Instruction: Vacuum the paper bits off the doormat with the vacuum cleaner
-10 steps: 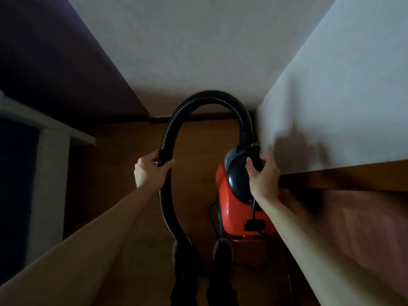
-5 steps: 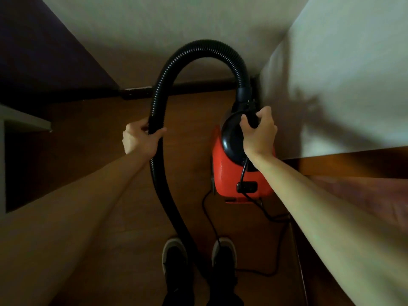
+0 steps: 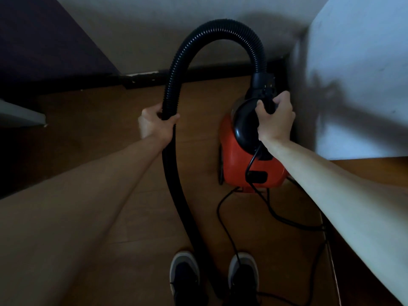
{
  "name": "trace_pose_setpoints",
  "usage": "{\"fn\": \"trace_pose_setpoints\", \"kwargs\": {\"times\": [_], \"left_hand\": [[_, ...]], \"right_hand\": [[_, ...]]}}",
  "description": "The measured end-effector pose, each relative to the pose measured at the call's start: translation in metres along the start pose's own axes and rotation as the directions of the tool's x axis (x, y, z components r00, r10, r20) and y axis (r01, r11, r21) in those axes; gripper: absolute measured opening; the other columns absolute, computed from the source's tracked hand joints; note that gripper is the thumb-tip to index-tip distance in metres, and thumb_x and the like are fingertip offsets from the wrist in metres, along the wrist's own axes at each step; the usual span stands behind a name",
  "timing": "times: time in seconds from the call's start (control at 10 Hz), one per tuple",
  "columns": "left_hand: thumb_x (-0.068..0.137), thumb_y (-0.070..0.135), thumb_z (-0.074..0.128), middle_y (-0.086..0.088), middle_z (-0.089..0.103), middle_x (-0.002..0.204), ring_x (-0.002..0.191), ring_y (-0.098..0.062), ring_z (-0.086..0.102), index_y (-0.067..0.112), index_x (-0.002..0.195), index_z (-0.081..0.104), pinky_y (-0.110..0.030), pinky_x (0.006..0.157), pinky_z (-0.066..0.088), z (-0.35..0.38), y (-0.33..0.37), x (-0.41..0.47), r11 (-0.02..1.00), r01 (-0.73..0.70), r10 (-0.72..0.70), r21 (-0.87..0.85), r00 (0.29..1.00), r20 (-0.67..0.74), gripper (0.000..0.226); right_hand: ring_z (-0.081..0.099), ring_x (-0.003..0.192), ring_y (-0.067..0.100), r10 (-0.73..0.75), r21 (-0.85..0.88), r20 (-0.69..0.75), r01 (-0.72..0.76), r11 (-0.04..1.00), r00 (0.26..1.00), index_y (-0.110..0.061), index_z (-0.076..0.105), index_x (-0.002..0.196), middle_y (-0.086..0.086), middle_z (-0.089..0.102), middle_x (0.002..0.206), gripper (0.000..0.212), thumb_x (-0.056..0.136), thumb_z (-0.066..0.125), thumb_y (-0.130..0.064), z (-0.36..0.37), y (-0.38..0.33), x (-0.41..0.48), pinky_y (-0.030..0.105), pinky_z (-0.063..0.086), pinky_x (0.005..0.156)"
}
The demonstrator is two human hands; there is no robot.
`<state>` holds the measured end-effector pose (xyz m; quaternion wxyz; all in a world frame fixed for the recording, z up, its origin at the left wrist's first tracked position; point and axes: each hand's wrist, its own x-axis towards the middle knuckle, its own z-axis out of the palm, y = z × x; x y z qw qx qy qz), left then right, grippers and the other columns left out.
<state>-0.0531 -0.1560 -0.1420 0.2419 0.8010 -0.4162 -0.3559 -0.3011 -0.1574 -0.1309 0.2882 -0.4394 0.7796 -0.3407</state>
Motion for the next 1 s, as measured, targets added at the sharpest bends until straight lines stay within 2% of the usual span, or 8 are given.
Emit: {"fn": "trace_pose_setpoints", "kwargs": {"times": [0.1,0.2,0.3,0.5,0.7,0.8,0.9,1.0], "left_hand": [[0.084,0.024,0.078,0.001,0.068,0.118,0.104,-0.016,0.065,0.018,0.127,0.065,-0.033,0.092,0.056,0.014,-0.008,0.011,0.999,0.028,-0.027,-0.039,1.000,0.010,0.045],[0.086,0.021,0.077,-0.001,0.068,0.111,0.098,-0.017,0.065,0.014,0.124,0.066,-0.028,0.086,0.056,0.025,-0.011,0.019,0.996,0.054,-0.054,-0.074,0.999,0.008,0.041],[0.085,0.022,0.078,-0.003,0.068,0.107,0.090,-0.016,0.065,0.012,0.121,0.068,-0.022,0.075,0.051,0.033,-0.012,0.024,0.996,0.062,-0.062,-0.070,0.998,0.003,0.039],[0.085,0.022,0.077,0.005,0.063,0.102,0.090,-0.012,0.062,0.013,0.121,0.068,-0.018,0.070,0.047,0.035,-0.010,0.027,0.995,0.077,-0.078,-0.061,0.997,-0.010,0.038],[0.087,0.023,0.074,0.001,0.069,0.114,0.092,-0.013,0.064,0.017,0.122,0.066,-0.024,0.076,0.053,0.026,-0.009,0.026,0.999,0.038,-0.037,0.016,0.998,-0.043,0.037],[0.089,0.020,0.071,-0.002,0.066,0.117,0.096,-0.014,0.062,0.014,0.126,0.060,-0.021,0.076,0.048,0.020,-0.005,0.019,0.998,0.022,-0.019,0.064,0.999,-0.044,0.039],[0.088,0.021,0.071,-0.008,0.065,0.120,0.108,-0.024,0.063,0.010,0.127,0.055,-0.024,0.077,0.045,0.006,0.006,0.003,0.988,-0.033,0.035,0.151,0.999,-0.010,0.043],[0.087,0.031,0.072,-0.013,0.058,0.132,0.119,-0.030,0.057,0.010,0.145,0.037,-0.029,0.085,0.045,-0.015,0.017,-0.010,0.968,-0.064,0.043,0.242,0.995,0.090,0.071]], "right_hand": [[0.048,0.091,0.025,-0.047,-0.015,0.007,0.047,0.999,0.999,-0.019,0.035,0.084,-0.008,0.043,0.073,0.026,0.089,0.057,-0.031,0.010,0.006,0.010,0.053,0.051,0.070],[0.050,0.088,0.026,-0.128,-0.036,0.003,0.128,0.991,0.992,-0.016,0.038,0.085,-0.008,0.045,0.071,0.024,0.090,0.057,-0.029,0.012,0.011,0.020,0.019,0.040,0.069],[0.047,0.085,0.021,-0.144,-0.054,0.015,0.144,0.988,0.990,-0.014,0.040,0.087,-0.011,0.043,0.069,0.021,0.092,0.055,-0.027,0.010,0.014,0.020,0.008,0.032,0.064],[0.049,0.060,0.009,-0.174,0.014,0.011,0.174,0.985,0.985,-0.002,0.045,0.089,-0.001,0.050,0.067,0.024,0.094,0.056,-0.023,0.009,0.013,0.019,0.016,0.040,0.054],[0.055,0.062,0.018,-0.164,0.020,0.028,0.164,0.986,0.986,-0.004,0.044,0.093,0.006,0.054,0.070,0.025,0.094,0.056,-0.026,0.009,0.012,0.019,0.030,0.046,0.053],[0.060,0.068,0.017,-0.100,0.037,0.052,0.098,0.994,0.994,-0.009,0.043,0.097,0.000,0.054,0.071,0.026,0.093,0.056,-0.031,0.010,0.017,0.020,0.033,0.050,0.057],[0.064,0.070,0.025,0.028,0.021,0.125,-0.031,0.999,0.992,-0.015,0.041,0.101,0.003,0.059,0.081,0.032,0.092,0.055,-0.042,0.005,0.006,0.018,0.044,0.057,0.058],[0.062,0.085,0.020,0.164,-0.160,0.316,-0.118,0.980,0.934,-0.008,0.040,0.124,0.004,0.059,0.105,0.045,0.095,0.055,-0.039,-0.011,-0.007,0.017,0.030,0.055,0.064]]}}
